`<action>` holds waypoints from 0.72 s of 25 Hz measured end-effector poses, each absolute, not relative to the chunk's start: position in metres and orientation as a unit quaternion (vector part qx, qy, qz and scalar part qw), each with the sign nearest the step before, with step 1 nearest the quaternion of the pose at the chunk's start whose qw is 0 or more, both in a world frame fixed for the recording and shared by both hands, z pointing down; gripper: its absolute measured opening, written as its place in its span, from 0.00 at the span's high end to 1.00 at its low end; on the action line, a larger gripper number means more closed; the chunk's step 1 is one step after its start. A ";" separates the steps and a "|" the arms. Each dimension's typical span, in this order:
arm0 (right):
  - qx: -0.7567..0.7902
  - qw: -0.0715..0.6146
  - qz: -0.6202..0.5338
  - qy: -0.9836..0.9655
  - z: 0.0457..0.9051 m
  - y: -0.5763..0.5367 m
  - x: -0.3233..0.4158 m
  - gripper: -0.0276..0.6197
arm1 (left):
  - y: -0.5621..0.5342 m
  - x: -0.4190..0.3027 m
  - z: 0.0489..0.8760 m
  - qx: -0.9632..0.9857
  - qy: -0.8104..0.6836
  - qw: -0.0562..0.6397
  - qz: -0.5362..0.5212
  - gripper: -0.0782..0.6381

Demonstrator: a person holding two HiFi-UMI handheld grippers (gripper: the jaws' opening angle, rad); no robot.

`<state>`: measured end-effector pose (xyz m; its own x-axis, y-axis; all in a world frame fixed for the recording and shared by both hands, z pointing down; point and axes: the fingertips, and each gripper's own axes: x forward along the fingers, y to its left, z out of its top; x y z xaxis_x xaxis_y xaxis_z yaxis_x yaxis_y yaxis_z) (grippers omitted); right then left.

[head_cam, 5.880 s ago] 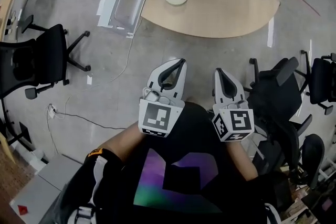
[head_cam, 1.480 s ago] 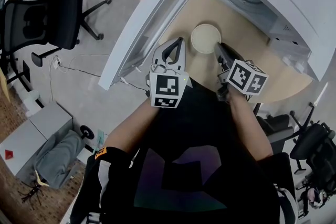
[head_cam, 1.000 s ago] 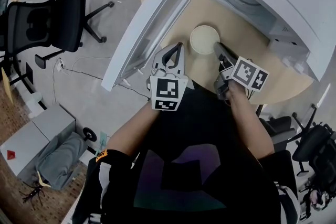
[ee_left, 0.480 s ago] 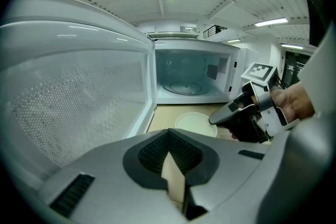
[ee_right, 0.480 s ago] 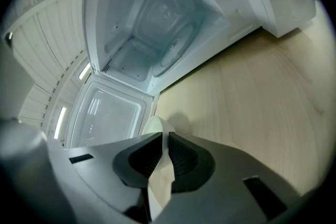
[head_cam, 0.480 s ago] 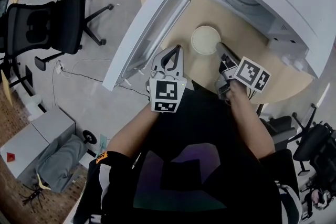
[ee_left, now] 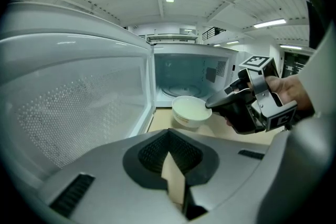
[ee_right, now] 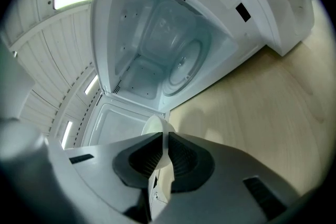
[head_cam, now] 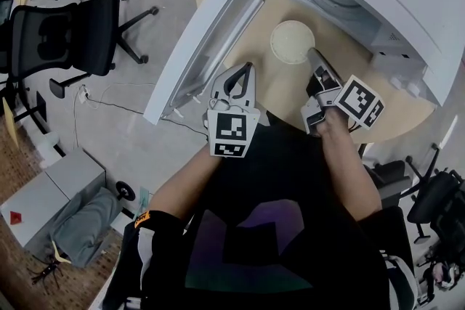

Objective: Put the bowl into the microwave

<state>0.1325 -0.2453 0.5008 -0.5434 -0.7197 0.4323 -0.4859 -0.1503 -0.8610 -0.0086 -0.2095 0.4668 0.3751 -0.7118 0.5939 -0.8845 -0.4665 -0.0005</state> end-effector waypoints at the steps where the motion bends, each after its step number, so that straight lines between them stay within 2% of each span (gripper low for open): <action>1: -0.468 0.102 -0.596 0.644 0.498 -0.247 0.133 0.89 | -0.210 -0.008 0.465 0.814 -0.490 0.161 0.266 0.83; 18: -0.486 0.159 -0.562 0.650 0.458 -0.287 0.153 0.89 | -0.248 0.026 0.433 0.834 -0.486 0.132 0.225 0.83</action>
